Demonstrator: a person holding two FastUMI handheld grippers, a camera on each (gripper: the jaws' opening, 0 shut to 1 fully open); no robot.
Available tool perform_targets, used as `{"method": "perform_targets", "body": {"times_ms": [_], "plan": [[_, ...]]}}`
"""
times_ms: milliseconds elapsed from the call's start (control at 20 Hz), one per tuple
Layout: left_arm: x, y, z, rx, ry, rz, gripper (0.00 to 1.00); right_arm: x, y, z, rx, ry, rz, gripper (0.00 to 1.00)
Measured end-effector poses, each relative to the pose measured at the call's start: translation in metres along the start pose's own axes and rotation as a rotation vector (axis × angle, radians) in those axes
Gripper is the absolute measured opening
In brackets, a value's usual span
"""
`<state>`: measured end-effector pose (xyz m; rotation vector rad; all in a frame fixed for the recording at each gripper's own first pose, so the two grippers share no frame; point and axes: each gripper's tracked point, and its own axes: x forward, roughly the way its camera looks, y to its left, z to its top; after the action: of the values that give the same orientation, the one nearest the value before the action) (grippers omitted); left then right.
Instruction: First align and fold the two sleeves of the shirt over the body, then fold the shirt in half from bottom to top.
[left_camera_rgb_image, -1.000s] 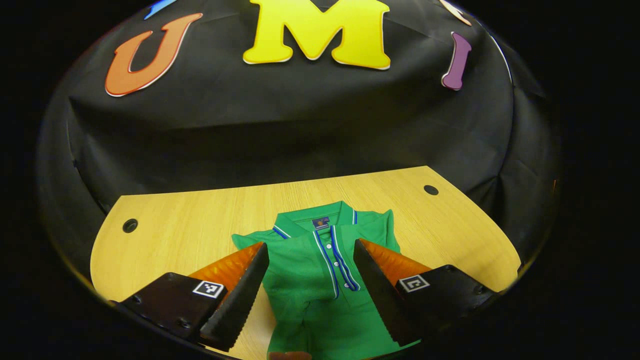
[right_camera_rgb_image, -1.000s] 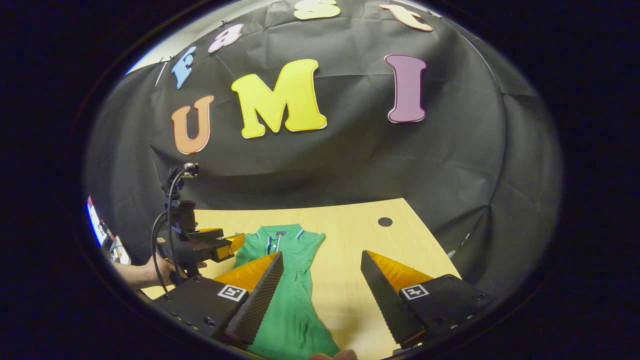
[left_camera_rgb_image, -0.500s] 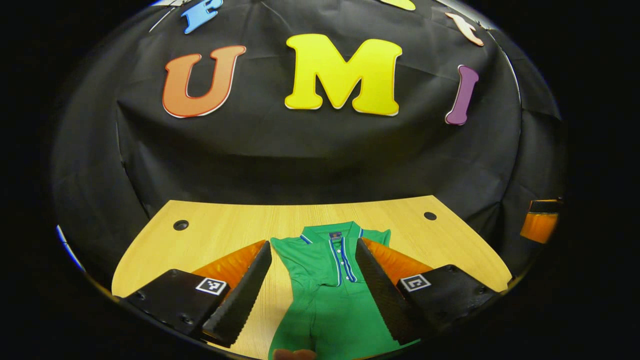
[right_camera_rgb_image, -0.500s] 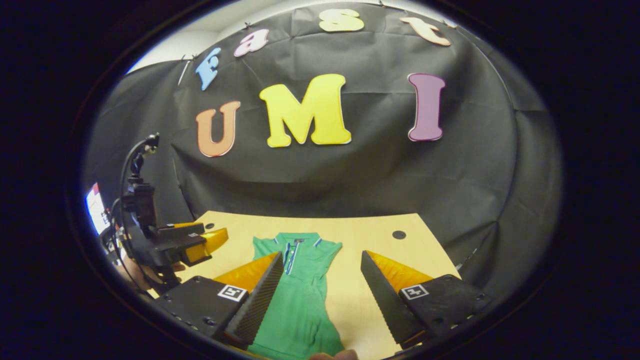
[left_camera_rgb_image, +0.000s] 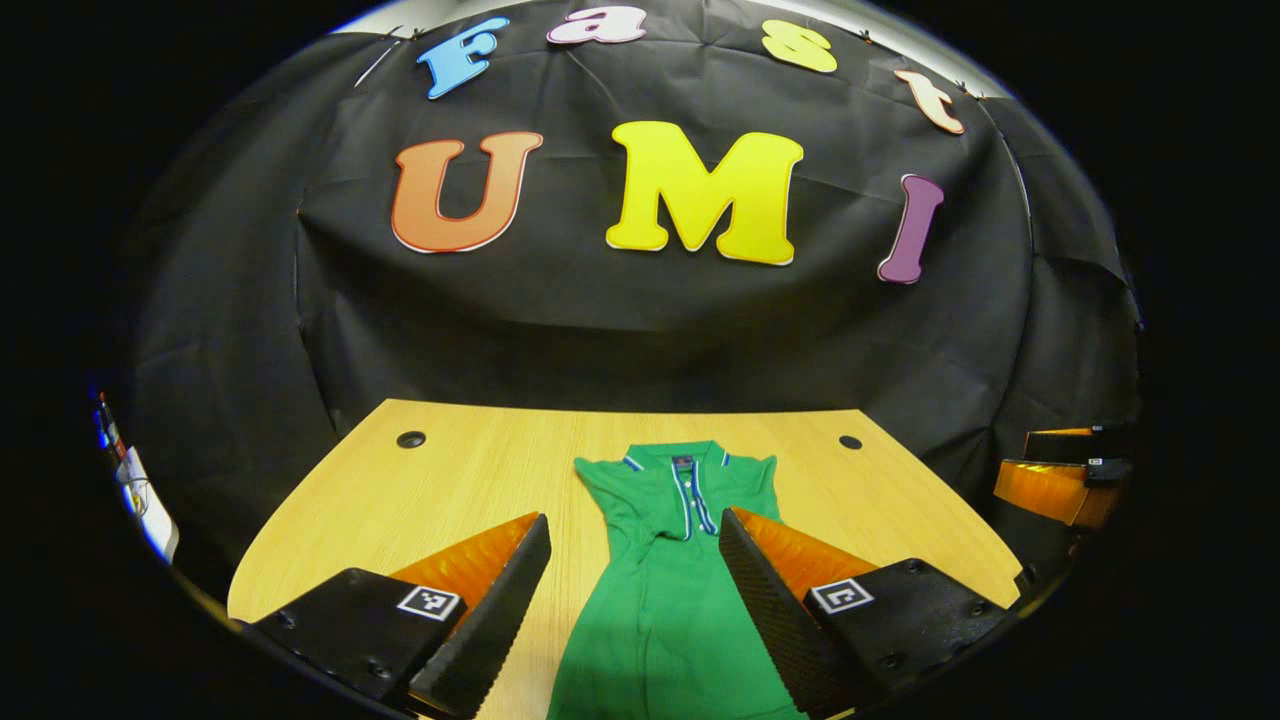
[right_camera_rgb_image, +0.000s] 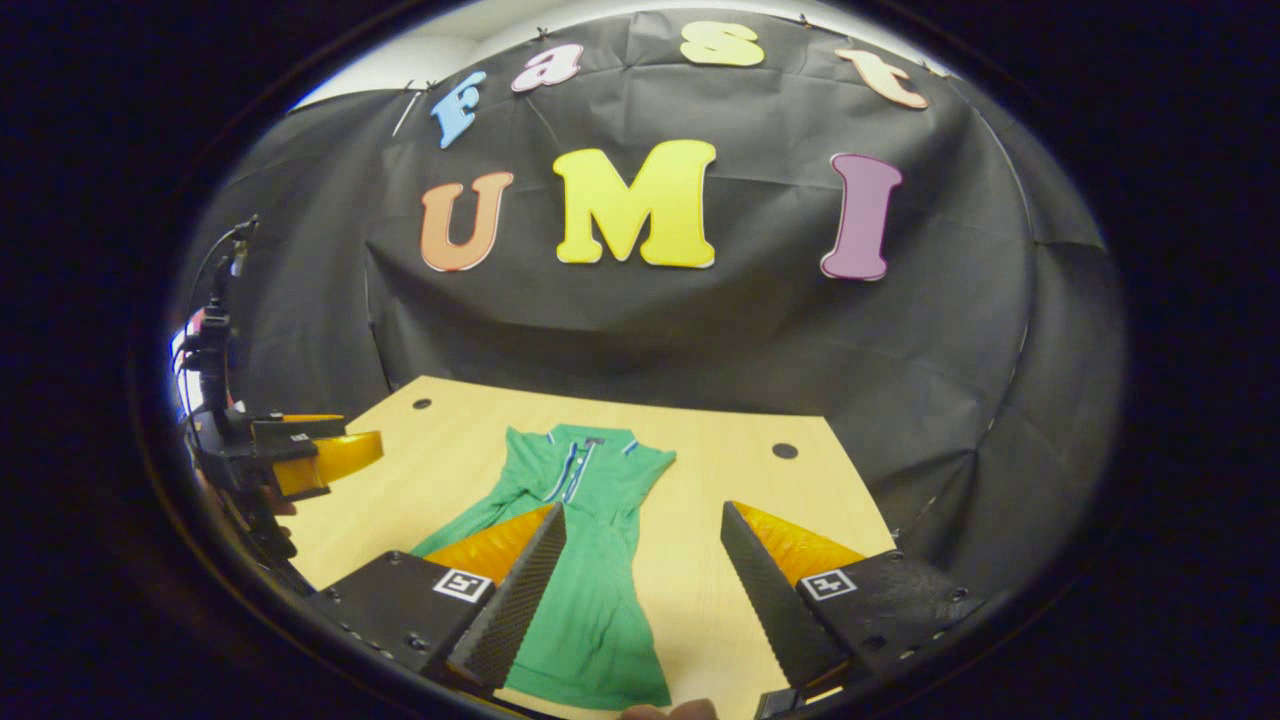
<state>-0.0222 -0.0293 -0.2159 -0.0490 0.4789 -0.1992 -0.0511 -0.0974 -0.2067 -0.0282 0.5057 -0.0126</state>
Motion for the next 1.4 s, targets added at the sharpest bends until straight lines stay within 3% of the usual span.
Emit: {"method": "perform_targets", "body": {"times_ms": [400, 750, 1000, 1400], "plan": [[-0.033, 0.022, -0.092, 0.015, 0.141, -0.011, 1.0, -0.01, 0.004, -0.096, -0.024, 0.161, 0.0, 0.96], [-0.057, 0.041, -0.21, -0.034, 0.408, -0.004, 1.0, -0.011, -0.004, -0.198, -0.055, 0.396, -0.015, 0.96], [-0.063, 0.045, -0.242, -0.009, 0.505, 0.001, 1.0, -0.002, -0.009, -0.256, -0.058, 0.533, -0.012, 0.96], [-0.063, 0.048, -0.265, 0.05, 0.567, 0.0, 1.0, 0.004, -0.009, -0.276, -0.091, 0.576, -0.001, 0.94]]}}
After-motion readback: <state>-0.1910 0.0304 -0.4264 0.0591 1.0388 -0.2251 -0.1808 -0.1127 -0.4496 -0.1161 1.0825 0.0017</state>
